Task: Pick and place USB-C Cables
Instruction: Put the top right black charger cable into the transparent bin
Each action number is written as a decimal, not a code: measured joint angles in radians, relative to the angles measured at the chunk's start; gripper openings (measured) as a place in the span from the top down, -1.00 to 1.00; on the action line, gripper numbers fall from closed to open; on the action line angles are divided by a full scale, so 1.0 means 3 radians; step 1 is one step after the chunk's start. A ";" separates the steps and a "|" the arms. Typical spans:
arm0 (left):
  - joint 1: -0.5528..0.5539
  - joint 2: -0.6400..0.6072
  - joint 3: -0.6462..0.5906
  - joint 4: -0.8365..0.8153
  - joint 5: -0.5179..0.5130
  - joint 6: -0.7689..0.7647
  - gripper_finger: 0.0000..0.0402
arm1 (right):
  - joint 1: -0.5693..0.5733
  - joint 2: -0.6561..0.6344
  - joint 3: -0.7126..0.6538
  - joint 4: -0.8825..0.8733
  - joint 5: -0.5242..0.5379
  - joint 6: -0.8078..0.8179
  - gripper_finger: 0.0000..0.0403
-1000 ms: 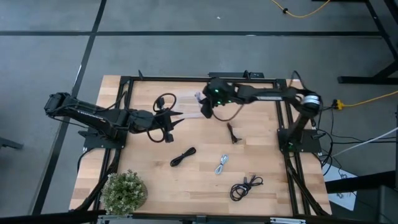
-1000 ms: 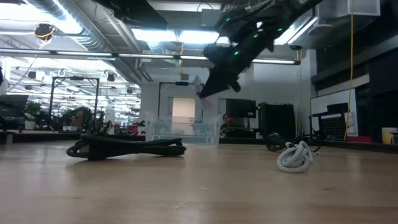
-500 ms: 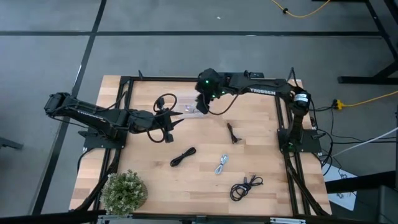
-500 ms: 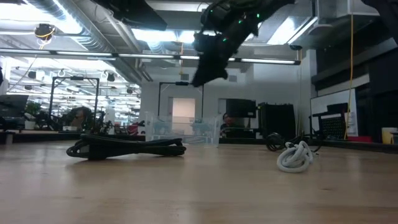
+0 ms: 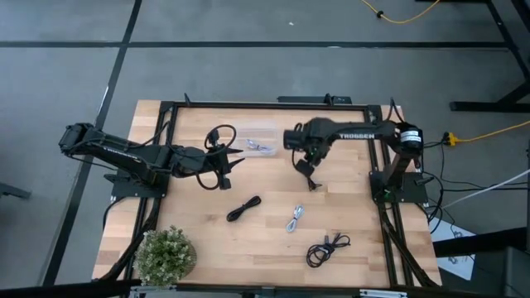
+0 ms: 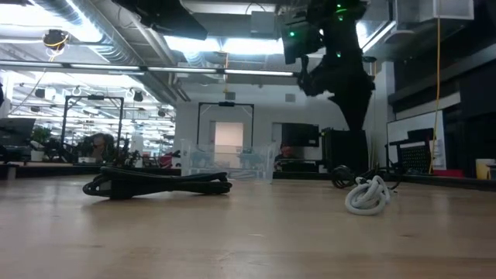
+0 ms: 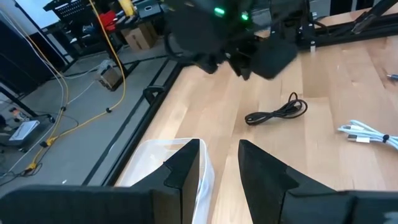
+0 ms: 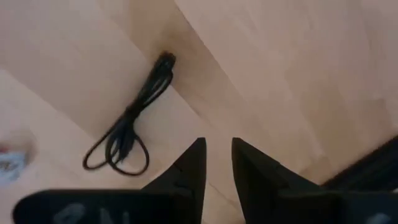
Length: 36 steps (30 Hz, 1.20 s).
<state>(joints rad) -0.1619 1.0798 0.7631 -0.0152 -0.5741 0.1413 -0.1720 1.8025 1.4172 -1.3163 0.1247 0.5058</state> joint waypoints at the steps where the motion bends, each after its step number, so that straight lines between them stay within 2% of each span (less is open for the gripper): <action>1: 0.0000 0.0000 0.0000 0.0000 0.0000 0.0000 0.47 | 0.0051 -0.0001 -0.0059 0.0079 -0.0007 0.0054 0.61; 10: 0.0000 0.0000 0.0000 0.0000 -0.0001 -0.0013 0.47 | 0.0367 0.0001 -0.0410 0.0846 -0.0085 0.0180 0.60; 16: 0.0000 0.0000 0.0000 -0.0001 -0.0001 -0.0029 0.47 | 0.0493 0.0001 -0.0564 0.1124 0.0181 0.0498 0.60; 26: -0.0001 0.0000 0.0000 0.0000 -0.0002 -0.0032 0.47 | 0.0546 -0.0001 -0.0951 0.1369 0.0194 0.0981 0.60; 32: 0.0000 0.0000 0.0000 0.0000 -0.0003 -0.0037 0.47 | 0.0545 -0.0026 -0.1278 0.1971 -0.0042 0.1019 0.60; 36: 0.0000 0.0000 0.0000 0.0001 -0.0003 -0.0038 0.47 | 0.0547 -0.0029 -0.1407 0.2145 -0.0055 0.1106 0.60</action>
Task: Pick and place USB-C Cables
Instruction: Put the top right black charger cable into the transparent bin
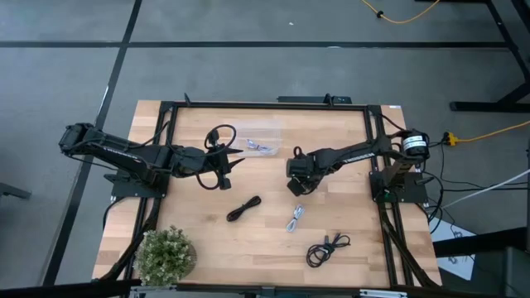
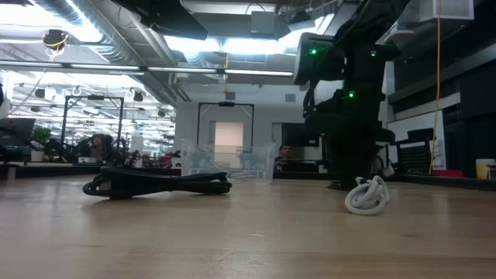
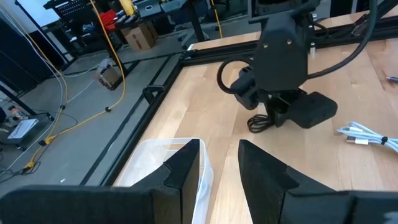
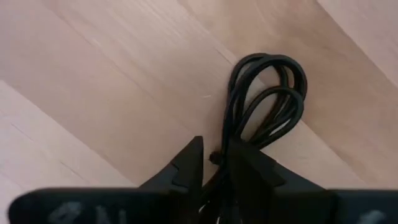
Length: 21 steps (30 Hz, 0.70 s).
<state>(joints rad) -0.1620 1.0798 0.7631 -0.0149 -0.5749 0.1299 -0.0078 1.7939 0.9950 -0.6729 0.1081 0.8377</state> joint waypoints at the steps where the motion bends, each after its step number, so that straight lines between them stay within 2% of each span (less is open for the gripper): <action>1: 0.0000 0.0000 0.0000 0.0000 0.0001 0.0000 0.47 | -0.0002 0.0001 0.0000 -0.0006 0.0012 -0.0002 0.60; 7: -0.0001 0.0000 -0.0001 0.0001 -0.0001 -0.0022 0.47 | 0.0002 0.0008 -0.0005 0.0003 0.0078 -0.0056 0.63; 13: -0.0001 0.0000 -0.0001 0.0000 -0.0001 -0.0060 0.47 | 0.0001 0.0010 -0.0012 -0.0022 0.0144 -0.0122 0.96; 16: 0.0000 0.0000 -0.0001 -0.0001 -0.0001 -0.0061 0.47 | 0.0020 0.0029 0.0058 -0.0103 0.0186 -0.0164 0.96; 21: 0.0000 0.0000 -0.0001 0.0000 -0.0001 -0.0060 0.47 | 0.0048 0.0064 0.0459 -0.0512 0.0227 -0.0325 0.96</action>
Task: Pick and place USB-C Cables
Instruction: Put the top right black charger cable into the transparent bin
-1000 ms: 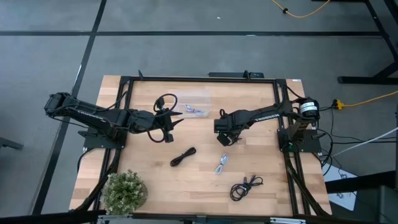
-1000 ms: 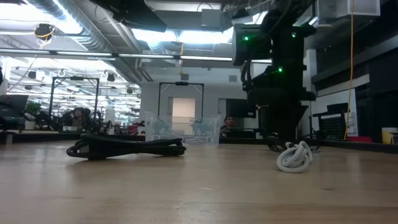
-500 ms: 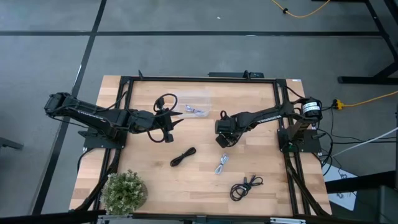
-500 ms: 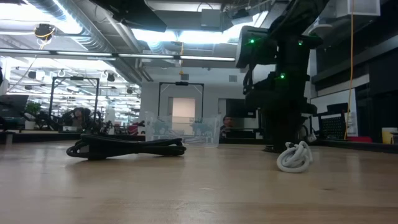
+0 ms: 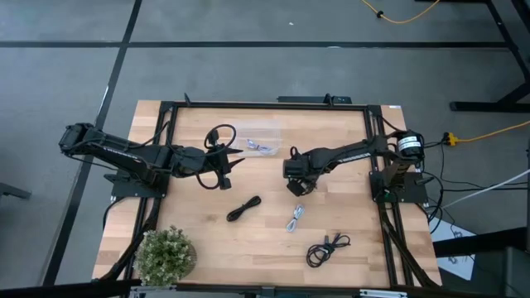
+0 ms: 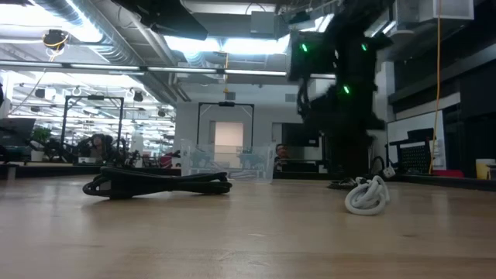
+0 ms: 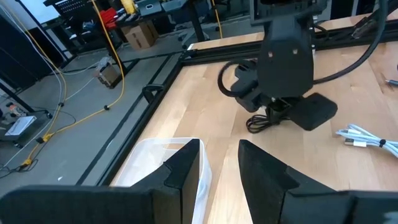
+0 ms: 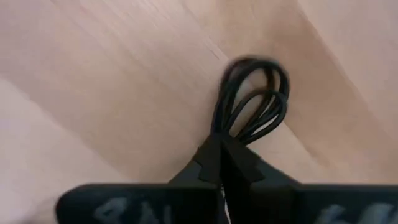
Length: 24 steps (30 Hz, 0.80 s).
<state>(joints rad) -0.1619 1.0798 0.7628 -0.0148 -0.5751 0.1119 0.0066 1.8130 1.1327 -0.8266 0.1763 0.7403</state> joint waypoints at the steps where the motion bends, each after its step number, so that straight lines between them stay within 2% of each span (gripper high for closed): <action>1: 0.0000 0.0000 0.0000 -0.0001 0.0000 -0.0001 0.47 | 0.0016 -0.0007 0.0101 -0.0040 0.0023 -0.0064 0.95; 8: -0.0001 0.0000 0.0000 -0.0001 0.0000 0.0002 0.47 | 0.0146 -0.0018 0.0484 -0.0188 0.0025 -0.0389 0.90; 14: -0.0001 0.0000 0.0000 0.0000 0.0000 0.0011 0.47 | 0.0215 -0.0019 0.0542 -0.0180 0.0036 -0.0632 0.91; 24: -0.0001 0.0000 0.0000 0.0000 0.0000 0.0008 0.47 | 0.0215 -0.0022 0.0542 -0.0089 0.0023 -0.0477 0.91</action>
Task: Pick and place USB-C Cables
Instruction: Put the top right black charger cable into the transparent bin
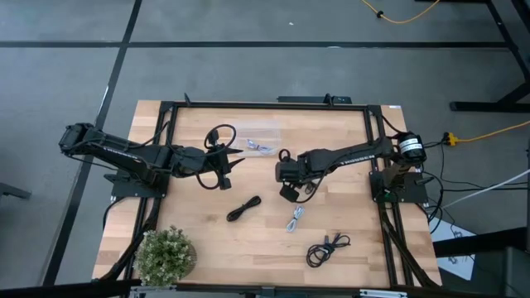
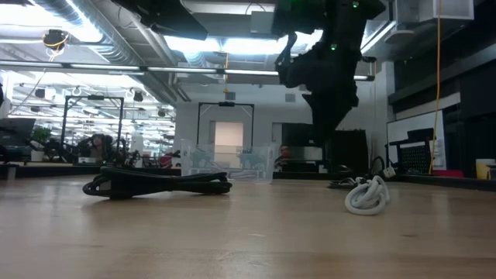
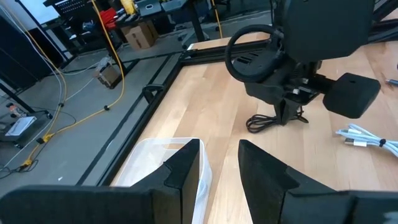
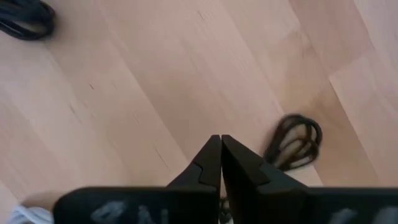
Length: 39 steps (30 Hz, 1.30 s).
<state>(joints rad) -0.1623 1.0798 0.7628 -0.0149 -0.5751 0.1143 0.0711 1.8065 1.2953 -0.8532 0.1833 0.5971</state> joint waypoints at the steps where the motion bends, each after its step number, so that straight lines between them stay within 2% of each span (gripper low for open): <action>1: 0.0000 0.0000 0.0000 0.0001 0.0000 0.0000 0.47 | -0.0001 -0.0001 0.0001 0.0028 0.0000 0.0002 0.91; 12: 0.0000 0.0000 0.0000 0.0001 0.0000 -0.0003 0.47 | 0.0069 -0.0006 0.0005 0.0062 -0.0039 -0.0005 0.91; 15: 0.0000 0.0000 0.0000 -0.0001 0.0000 -0.0003 0.47 | 0.0088 -0.0006 0.0005 0.0061 0.0050 0.0011 0.91; 23: 0.0000 0.0000 0.0000 0.0000 0.0000 -0.0003 0.47 | 0.0098 -0.0010 0.0005 0.0094 0.0093 0.0259 0.91; 28: -0.0001 0.0000 0.0000 0.0001 0.0000 -0.0003 0.47 | 0.0128 -0.0011 0.0006 0.0099 0.0347 0.0250 0.90; 35: 0.0000 0.0000 0.0000 0.0001 0.0000 -0.0004 0.47 | 0.0163 -0.0011 0.0006 0.0130 0.0340 0.0059 0.74; 39: -0.0001 0.0000 0.0000 0.0001 0.0000 -0.0003 0.47 | 0.0160 -0.0011 0.0006 0.0135 0.0479 0.0150 0.50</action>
<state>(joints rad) -0.1627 1.0798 0.7628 -0.0147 -0.5750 0.1135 0.1192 1.8030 1.2972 -0.8127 0.3271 0.6423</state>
